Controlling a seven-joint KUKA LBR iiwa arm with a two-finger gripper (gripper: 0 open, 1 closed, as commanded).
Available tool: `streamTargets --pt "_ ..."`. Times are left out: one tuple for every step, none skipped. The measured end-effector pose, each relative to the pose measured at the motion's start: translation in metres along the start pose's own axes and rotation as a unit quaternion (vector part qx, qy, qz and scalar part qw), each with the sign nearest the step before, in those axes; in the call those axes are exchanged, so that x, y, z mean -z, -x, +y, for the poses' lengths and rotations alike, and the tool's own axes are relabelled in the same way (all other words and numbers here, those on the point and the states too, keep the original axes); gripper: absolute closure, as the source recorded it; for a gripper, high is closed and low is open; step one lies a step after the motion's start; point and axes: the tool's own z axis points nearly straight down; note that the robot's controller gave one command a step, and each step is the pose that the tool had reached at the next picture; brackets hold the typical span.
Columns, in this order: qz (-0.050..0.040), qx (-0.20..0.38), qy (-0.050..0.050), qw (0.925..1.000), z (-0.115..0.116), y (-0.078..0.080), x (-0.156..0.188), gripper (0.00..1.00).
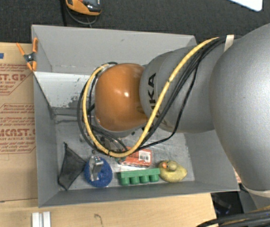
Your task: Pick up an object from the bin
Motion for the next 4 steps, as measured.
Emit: streamTargets --pt "0.0012 -0.003 0.0 1.0 -0.002 0.0 -0.02 0.0" --pt "-0.0014 0.152 0.001 0.9885 -0.013 0.01 -0.089 1.0" --pt "-0.0015 0.151 0.001 0.9885 -0.013 0.01 -0.089 1.0" --pt "-0.0047 0.155 0.0 0.9879 -0.013 0.004 0.074 1.0"
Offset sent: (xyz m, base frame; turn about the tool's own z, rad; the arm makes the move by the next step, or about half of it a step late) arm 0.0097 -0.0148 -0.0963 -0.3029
